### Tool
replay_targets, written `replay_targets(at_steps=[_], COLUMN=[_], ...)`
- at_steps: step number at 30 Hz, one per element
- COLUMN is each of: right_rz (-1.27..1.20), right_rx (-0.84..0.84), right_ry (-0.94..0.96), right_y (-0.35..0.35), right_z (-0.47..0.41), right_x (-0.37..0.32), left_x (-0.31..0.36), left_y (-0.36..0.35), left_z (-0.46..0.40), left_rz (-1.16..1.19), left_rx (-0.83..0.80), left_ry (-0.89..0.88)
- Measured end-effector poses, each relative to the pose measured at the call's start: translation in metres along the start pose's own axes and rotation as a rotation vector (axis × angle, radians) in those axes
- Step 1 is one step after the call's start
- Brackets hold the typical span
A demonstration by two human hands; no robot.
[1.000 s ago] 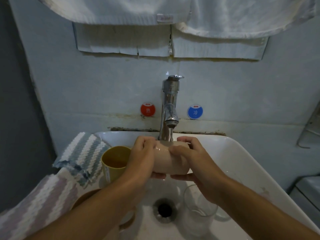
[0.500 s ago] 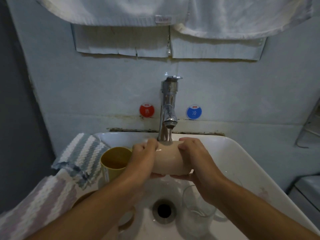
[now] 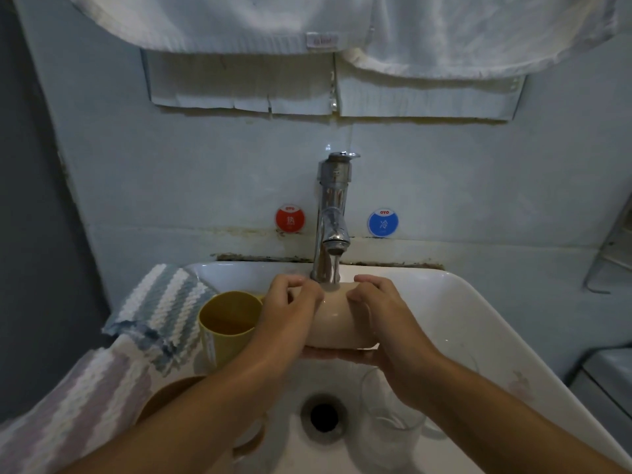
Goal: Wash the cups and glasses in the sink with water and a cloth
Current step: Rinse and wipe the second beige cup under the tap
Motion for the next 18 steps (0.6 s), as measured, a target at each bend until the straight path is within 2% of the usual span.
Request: replay_targets(at_steps=[9, 15, 18], right_rz=[0.019, 0.007, 0.077], right_rx=[-0.022, -0.034, -0.005], right_ry=[-0.007, 0.055, 0.113], right_y=[-0.0001, -0.0013, -0.0012], right_z=[0.0005, 0.0019, 0.0005], right_x=[0.0004, -0.0018, -0.0034], left_x=[-0.0032, -0.0027, -0.004], left_y=[0.0002, 0.0036, 0.0044], left_z=[-0.0024, -0.0021, -0.0016], left_rz=[0.012, 0.028, 0.054], left_rx=[-0.037, -0.033, -0.014], left_ry=[0.026, 0.072, 0.137])
Point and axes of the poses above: each hand's wrist, its own z-axis away from the middle knuckle, its own y-axis out of the back of the hand, x = y × z, the point moved 4 cm from there along -z, towards the middle knuckle, and after that the axes turned 4 degrees about y, right-handed, at the moved point
